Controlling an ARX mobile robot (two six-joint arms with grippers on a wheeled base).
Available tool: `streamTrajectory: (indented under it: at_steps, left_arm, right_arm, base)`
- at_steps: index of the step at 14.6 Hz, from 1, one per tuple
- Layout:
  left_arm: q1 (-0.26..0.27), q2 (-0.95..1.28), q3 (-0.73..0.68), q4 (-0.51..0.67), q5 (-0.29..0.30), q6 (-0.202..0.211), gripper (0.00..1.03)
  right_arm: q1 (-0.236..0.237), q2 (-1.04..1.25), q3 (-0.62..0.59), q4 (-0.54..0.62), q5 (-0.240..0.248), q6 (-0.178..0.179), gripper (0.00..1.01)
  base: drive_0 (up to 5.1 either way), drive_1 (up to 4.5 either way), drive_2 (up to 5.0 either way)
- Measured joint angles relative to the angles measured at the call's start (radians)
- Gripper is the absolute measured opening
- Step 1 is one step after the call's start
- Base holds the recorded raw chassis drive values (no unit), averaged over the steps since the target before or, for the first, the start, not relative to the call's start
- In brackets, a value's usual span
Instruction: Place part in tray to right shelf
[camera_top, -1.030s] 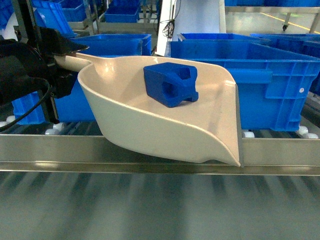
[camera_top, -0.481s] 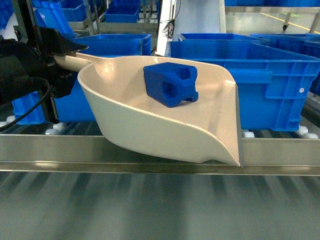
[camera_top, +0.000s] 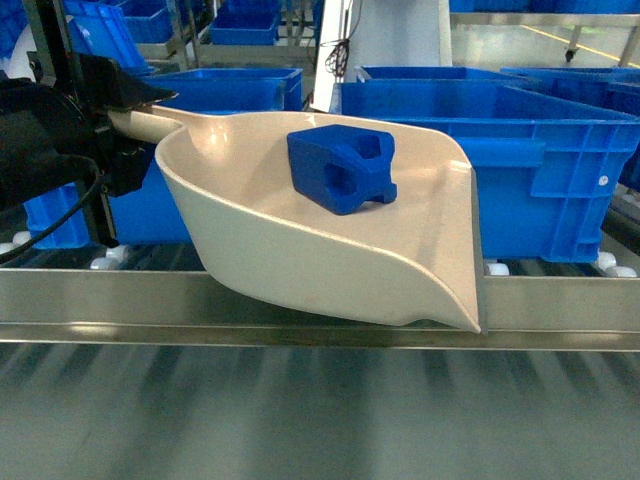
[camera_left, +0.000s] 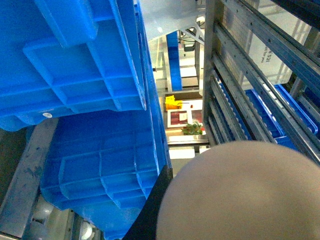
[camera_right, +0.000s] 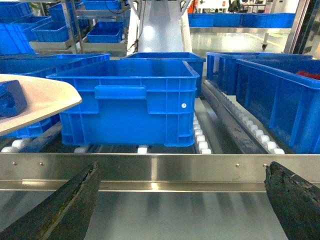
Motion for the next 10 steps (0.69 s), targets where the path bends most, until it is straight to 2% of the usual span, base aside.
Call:
streamTrajectory:
  at_steps: [10]
  left_arm:
    - [0.0,0.0,0.0,0.0,0.0,0.0,0.12]
  right_arm:
    - [0.0,0.0,0.0,0.0,0.0,0.0,0.98]
  base:
    - [0.0,0.0,0.0]
